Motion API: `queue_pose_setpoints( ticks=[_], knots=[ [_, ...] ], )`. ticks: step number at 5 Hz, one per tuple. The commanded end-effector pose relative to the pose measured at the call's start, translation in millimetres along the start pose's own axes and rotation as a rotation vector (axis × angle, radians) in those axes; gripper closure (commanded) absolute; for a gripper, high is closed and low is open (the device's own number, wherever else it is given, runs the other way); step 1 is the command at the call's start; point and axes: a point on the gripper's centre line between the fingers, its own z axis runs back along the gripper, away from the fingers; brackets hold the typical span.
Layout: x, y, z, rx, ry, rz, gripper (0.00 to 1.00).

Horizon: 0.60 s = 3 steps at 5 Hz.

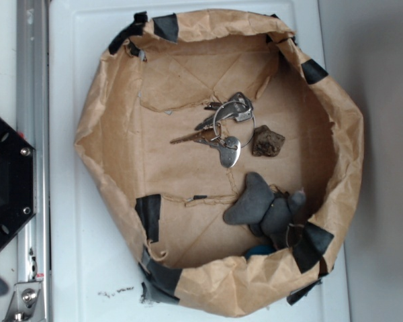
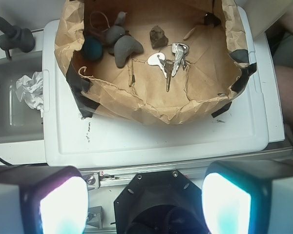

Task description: Grab the silver keys.

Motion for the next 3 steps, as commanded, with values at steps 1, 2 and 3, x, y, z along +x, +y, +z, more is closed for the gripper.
queue_pose_setpoints(
  ticks=[1, 2, 3],
  knots=[
    [0, 0, 0, 0.0, 0.0, 0.0, 0.0],
    [22, -7, -24, 0.014, -0.017, 0.092, 0.0],
    [22, -9, -48, 0.046, -0.01, 0.146, 0.0]
  ],
)
